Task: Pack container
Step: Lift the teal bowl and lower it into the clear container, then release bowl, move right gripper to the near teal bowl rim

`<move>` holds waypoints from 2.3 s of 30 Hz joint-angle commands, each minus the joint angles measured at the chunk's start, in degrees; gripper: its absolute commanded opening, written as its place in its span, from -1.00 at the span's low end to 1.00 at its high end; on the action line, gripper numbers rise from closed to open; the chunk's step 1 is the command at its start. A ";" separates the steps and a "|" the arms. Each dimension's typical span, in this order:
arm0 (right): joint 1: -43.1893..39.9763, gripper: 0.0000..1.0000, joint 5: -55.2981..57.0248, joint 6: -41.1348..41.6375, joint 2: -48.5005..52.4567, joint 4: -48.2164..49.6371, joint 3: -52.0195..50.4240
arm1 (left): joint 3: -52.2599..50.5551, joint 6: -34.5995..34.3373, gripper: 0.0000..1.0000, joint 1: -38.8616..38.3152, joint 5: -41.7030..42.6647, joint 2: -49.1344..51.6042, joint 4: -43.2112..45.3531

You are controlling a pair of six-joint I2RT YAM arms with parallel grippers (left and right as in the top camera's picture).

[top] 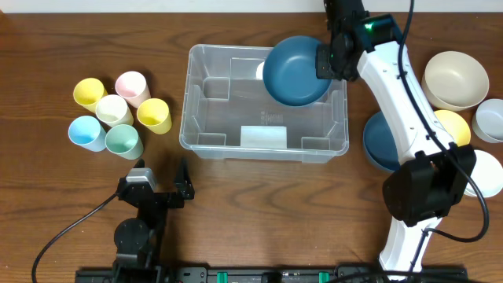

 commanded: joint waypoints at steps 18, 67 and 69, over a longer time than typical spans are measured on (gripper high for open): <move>0.96 -0.97 1.66 -11.78 -0.39 16.79 -14.47 | -1.09 1.01 0.96 0.37 -0.83 -0.26 -2.14; -25.83 -0.07 -4.26 3.21 -1.86 -4.52 -9.68 | -1.09 1.01 0.96 0.37 -0.85 -0.26 -2.14; -25.81 -0.06 -4.44 3.74 -1.92 -7.89 -9.68 | -1.09 1.01 0.96 0.37 -0.83 -0.26 -2.14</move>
